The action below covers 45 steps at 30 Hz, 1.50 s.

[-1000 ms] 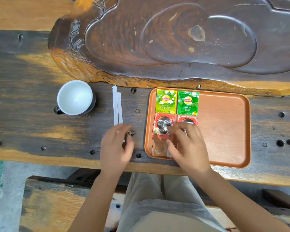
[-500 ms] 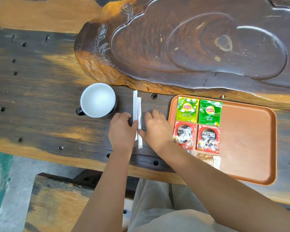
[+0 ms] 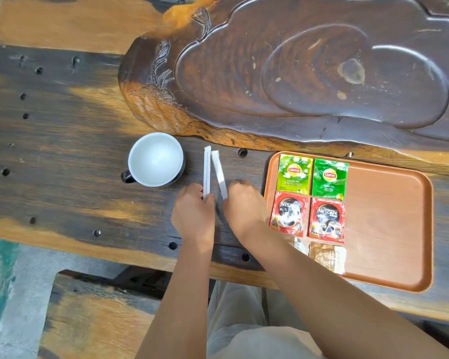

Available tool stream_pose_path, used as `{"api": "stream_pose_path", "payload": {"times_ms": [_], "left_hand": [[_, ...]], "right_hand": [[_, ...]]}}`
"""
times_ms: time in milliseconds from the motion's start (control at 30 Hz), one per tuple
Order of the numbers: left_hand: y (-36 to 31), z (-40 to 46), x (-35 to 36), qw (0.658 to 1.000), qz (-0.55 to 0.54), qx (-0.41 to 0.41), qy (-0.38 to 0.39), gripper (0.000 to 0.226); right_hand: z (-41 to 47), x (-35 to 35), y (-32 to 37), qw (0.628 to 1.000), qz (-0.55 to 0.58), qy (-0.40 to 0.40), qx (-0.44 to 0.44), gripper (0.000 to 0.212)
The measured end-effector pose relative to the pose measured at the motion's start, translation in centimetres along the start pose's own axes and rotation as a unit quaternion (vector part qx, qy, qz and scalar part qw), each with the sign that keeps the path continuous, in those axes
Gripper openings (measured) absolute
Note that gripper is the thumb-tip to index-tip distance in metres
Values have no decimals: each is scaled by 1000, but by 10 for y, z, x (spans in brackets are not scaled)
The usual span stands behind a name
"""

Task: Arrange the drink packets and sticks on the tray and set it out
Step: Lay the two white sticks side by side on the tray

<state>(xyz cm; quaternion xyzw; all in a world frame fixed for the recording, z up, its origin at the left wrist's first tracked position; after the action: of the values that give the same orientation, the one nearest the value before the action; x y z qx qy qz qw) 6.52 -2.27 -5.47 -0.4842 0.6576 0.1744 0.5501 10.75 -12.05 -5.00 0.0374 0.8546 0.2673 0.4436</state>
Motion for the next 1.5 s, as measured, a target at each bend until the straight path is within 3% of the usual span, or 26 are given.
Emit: {"api": "stream_pose_path", "payload": {"times_ms": [233, 433, 567, 833, 967, 1100, 1267, 1500], "left_hand": [[1, 0, -1, 995, -65, -58, 43, 10], [6, 2, -3, 994, -51, -77, 57, 13], [3, 0, -2, 993, -49, -84, 65, 9], [12, -3, -7, 985, -106, -108, 87, 6], [14, -10, -5, 974, -137, -136, 122, 3], [4, -23, -7, 945, -227, -162, 169, 5], [-33, -51, -5, 935, -260, -111, 216, 7], [-97, -110, 26, 949, -176, 64, 253, 8]], "right_hand": [[0, 1, -2, 1000, 7, 3, 5, 22], [-1, 3, 1, 998, -56, 1, -26, 30], [2, 3, 2, 998, -56, 0, -20, 24], [0, 5, -2, 997, -68, -12, -43, 27], [-3, 4, -1, 998, -29, -25, -48, 23], [-16, -11, -19, 992, 112, -58, -14, 12], [-58, -60, -79, 951, 288, -114, -4, 14], [-125, -104, -195, 939, 271, -201, 75, 33]]}}
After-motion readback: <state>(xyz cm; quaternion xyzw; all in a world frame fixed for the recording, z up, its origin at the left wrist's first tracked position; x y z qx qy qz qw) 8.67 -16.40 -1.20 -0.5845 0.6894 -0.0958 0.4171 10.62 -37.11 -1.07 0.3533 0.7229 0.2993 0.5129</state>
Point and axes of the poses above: each hand's wrist, its own z-axis towards the middle knuckle, its own x-axis out of the palm, y = z × x, the point moved 4 cm from there along z, towards the middle knuckle, and after that the axes turned 12 degrees about -x, right-handed, at the moved point
